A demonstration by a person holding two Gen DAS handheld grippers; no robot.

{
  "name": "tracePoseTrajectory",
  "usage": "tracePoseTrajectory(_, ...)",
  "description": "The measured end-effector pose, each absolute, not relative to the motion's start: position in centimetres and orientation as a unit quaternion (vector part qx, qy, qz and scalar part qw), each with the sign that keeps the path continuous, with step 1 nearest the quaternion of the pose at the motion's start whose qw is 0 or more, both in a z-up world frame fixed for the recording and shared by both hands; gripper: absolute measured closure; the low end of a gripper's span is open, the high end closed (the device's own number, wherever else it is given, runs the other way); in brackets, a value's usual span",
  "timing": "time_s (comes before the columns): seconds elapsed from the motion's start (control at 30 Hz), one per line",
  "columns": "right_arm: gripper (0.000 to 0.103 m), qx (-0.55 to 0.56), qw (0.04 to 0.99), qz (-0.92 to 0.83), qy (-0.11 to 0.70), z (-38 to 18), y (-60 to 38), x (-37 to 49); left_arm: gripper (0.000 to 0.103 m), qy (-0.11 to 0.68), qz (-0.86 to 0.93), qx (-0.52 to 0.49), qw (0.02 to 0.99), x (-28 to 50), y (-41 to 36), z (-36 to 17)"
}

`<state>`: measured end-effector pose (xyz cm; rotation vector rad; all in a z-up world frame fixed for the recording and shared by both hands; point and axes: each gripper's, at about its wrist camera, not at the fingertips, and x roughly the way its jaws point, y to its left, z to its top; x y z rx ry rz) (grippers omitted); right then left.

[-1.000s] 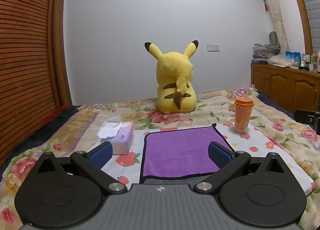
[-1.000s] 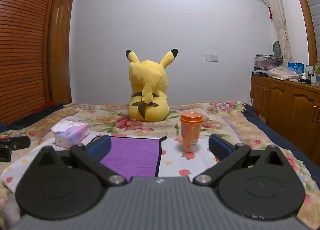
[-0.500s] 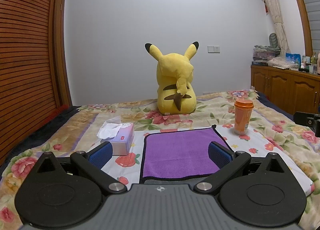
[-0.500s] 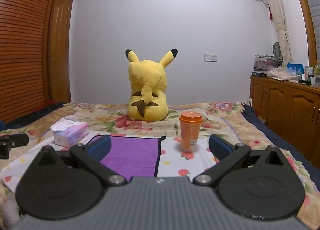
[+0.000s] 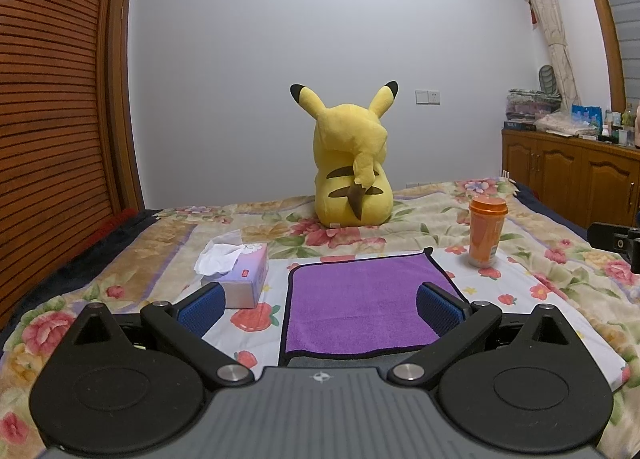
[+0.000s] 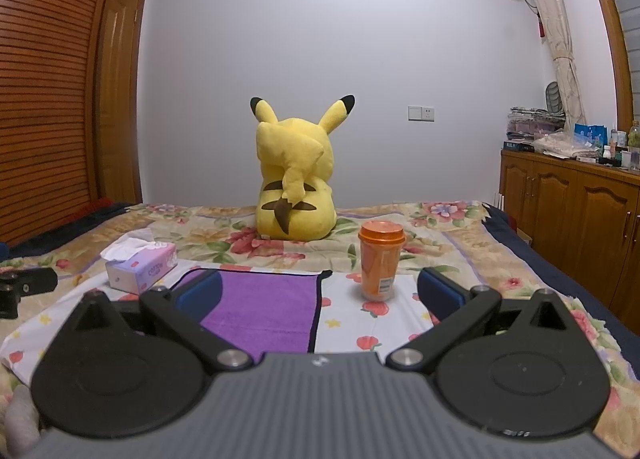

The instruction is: Fold towel

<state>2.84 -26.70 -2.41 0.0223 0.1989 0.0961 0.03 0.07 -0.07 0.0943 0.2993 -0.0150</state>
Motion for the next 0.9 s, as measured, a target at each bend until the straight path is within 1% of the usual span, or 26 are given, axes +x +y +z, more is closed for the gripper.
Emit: tracePoseTrajectory(0.9,0.0,0.011,0.994,0.048,0.1,-2.32,-26.8,2.85,0.0,0.15,-0.008,0.047,0.987,0.1,0.2,-0.01)
